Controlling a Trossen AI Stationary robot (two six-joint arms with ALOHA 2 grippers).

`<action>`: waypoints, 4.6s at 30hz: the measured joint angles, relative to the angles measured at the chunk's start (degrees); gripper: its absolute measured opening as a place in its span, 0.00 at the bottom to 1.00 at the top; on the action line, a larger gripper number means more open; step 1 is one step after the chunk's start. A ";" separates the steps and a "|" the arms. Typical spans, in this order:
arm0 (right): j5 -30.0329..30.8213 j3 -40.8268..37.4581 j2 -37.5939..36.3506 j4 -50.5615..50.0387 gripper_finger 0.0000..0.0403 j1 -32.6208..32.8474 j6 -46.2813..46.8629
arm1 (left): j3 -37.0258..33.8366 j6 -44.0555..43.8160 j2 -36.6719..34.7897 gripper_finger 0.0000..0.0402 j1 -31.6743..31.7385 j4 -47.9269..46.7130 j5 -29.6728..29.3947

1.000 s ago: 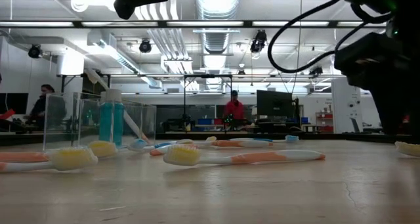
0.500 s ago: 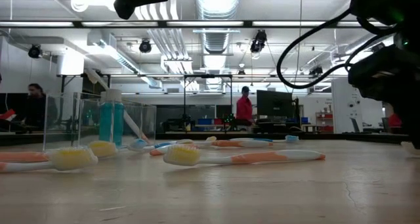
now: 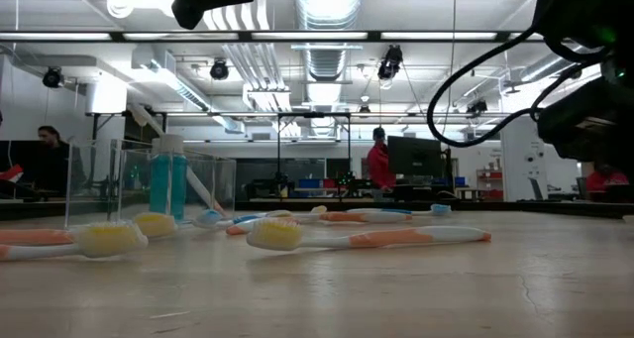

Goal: Pick & Place toothbrushing station
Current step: Put the orange toothbrush into the transparent organizer

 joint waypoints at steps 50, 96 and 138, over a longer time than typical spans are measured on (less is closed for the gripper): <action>41.90 25.70 -0.03 0.95 0.02 -0.16 -38.44 | 0.00 -7.51 0.02 0.30 0.00 -1.47 0.71; 21.27 25.43 4.67 -0.72 0.50 -16.46 -36.86 | 0.00 -6.60 0.02 0.30 -0.02 -1.70 0.71; 10.22 27.33 26.06 -2.83 0.30 -6.20 -23.48 | 0.00 -6.60 0.17 0.30 0.00 -1.92 0.69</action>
